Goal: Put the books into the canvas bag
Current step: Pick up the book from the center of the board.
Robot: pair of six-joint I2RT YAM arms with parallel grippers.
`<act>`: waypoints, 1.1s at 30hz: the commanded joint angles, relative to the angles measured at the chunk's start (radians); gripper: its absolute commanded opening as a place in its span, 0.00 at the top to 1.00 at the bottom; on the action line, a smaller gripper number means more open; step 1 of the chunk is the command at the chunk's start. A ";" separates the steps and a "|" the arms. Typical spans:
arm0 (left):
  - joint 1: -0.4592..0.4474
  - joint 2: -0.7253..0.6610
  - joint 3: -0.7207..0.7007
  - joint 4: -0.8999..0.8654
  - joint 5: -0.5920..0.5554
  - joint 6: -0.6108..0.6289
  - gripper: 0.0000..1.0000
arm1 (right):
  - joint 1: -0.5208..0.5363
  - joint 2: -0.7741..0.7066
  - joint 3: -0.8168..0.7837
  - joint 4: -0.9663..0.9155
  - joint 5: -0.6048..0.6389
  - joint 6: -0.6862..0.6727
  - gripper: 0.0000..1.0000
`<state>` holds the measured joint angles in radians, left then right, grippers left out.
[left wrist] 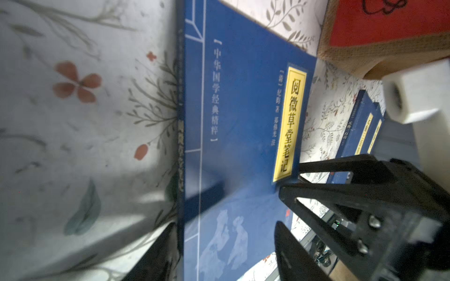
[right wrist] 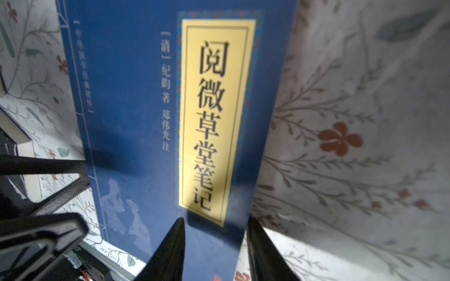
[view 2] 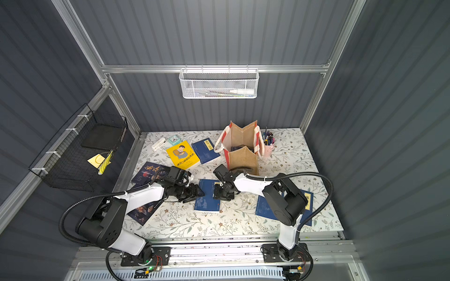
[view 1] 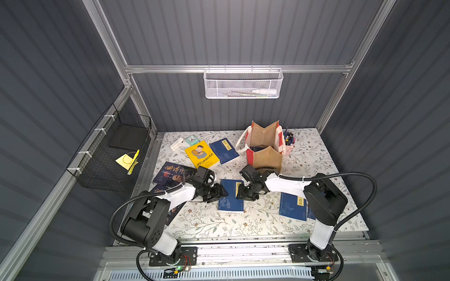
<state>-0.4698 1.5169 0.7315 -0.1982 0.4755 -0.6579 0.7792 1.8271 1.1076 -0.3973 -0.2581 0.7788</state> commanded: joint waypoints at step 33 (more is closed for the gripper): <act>0.067 -0.009 -0.012 0.091 0.202 -0.022 1.00 | 0.003 -0.080 0.036 -0.048 0.015 -0.089 0.68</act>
<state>-0.4042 1.5627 0.6510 0.0486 0.7124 -0.7654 0.7731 1.8137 1.1072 -0.4110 -0.2604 0.7372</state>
